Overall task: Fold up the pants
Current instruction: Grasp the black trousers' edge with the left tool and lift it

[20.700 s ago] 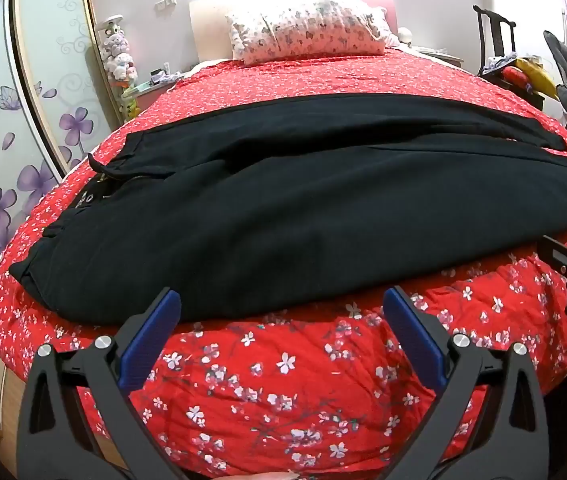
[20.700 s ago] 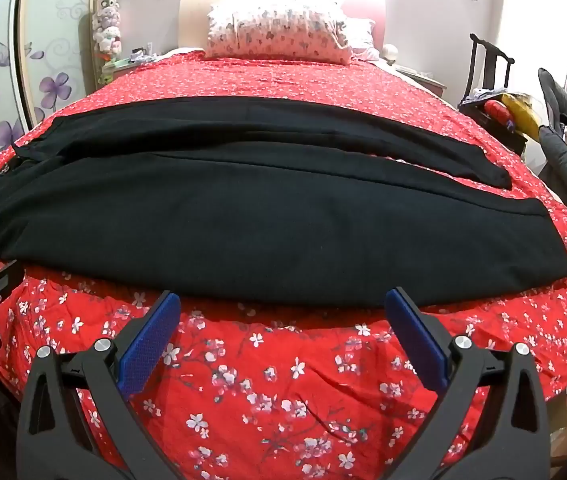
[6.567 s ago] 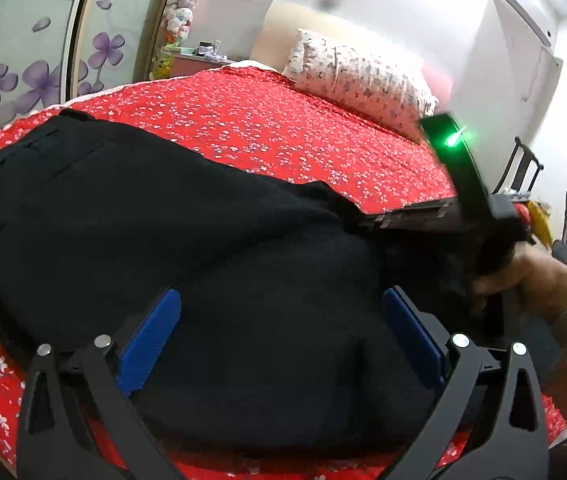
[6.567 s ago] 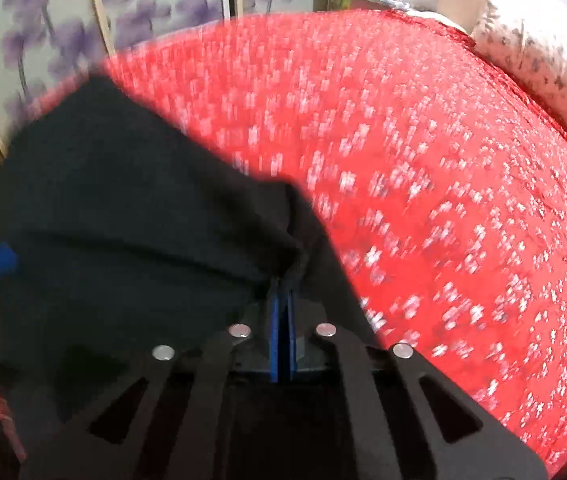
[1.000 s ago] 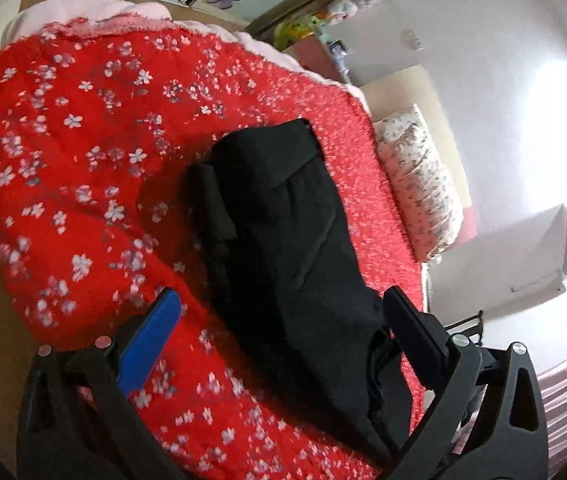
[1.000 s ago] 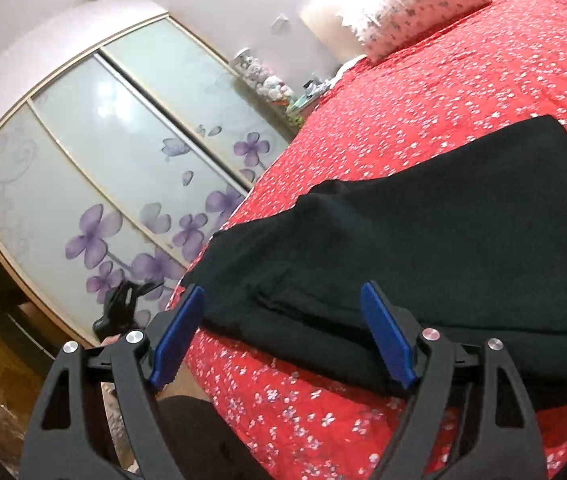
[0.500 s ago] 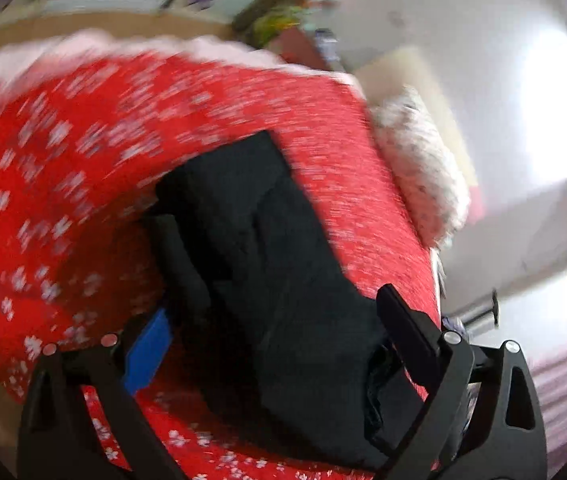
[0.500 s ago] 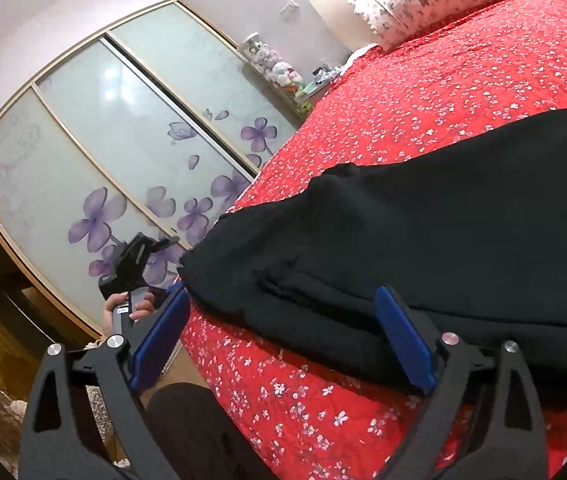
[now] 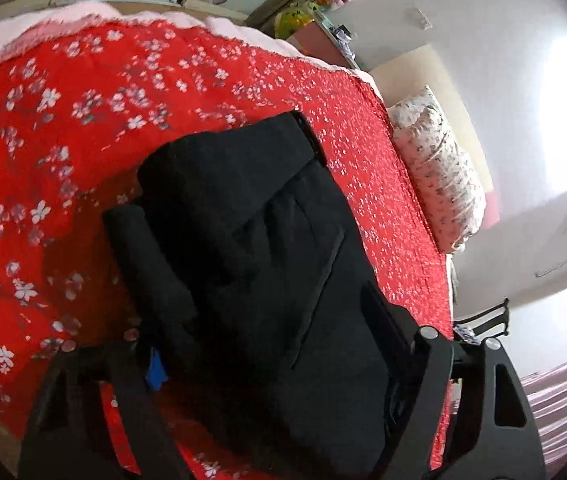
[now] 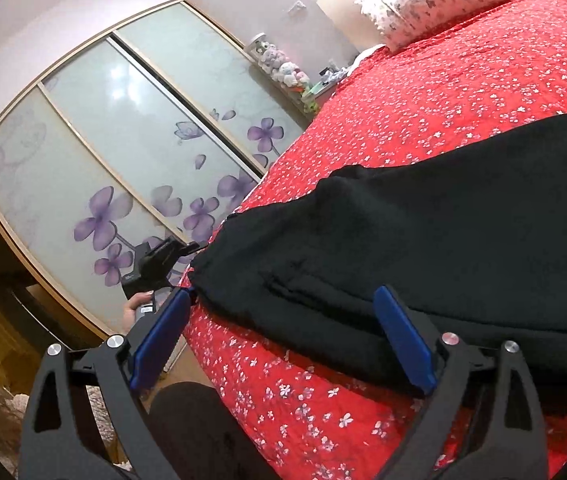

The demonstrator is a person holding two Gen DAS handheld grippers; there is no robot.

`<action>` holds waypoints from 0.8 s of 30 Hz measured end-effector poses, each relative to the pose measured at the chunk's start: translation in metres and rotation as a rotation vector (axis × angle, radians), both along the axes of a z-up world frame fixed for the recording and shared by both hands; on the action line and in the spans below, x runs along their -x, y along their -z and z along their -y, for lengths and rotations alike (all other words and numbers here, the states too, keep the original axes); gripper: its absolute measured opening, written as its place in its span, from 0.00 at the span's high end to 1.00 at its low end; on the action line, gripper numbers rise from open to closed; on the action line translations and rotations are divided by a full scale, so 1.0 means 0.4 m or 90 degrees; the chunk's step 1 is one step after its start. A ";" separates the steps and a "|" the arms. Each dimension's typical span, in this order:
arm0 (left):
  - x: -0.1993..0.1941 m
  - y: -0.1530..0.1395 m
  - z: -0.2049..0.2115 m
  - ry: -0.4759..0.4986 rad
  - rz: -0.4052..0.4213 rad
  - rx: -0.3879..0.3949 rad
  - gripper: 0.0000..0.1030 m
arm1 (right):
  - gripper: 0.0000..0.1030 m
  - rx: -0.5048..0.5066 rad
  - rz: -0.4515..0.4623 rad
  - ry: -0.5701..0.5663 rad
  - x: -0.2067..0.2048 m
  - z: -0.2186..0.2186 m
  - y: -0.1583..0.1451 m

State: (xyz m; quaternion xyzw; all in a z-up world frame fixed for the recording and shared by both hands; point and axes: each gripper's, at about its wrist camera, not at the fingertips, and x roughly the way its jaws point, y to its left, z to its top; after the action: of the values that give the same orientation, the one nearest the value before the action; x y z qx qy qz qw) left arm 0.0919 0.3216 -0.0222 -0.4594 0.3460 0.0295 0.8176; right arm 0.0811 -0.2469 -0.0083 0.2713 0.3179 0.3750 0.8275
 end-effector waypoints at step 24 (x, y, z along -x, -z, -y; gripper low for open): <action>-0.018 -0.288 0.227 0.087 0.055 -0.287 0.86 | 0.06 -0.123 0.041 0.112 0.039 0.189 -0.046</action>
State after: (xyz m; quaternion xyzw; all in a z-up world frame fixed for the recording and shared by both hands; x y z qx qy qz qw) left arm 0.0991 0.2309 0.0928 -0.2417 0.3260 0.0309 0.9134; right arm 0.0653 -0.3224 0.0103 0.3640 0.2283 0.3382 0.8373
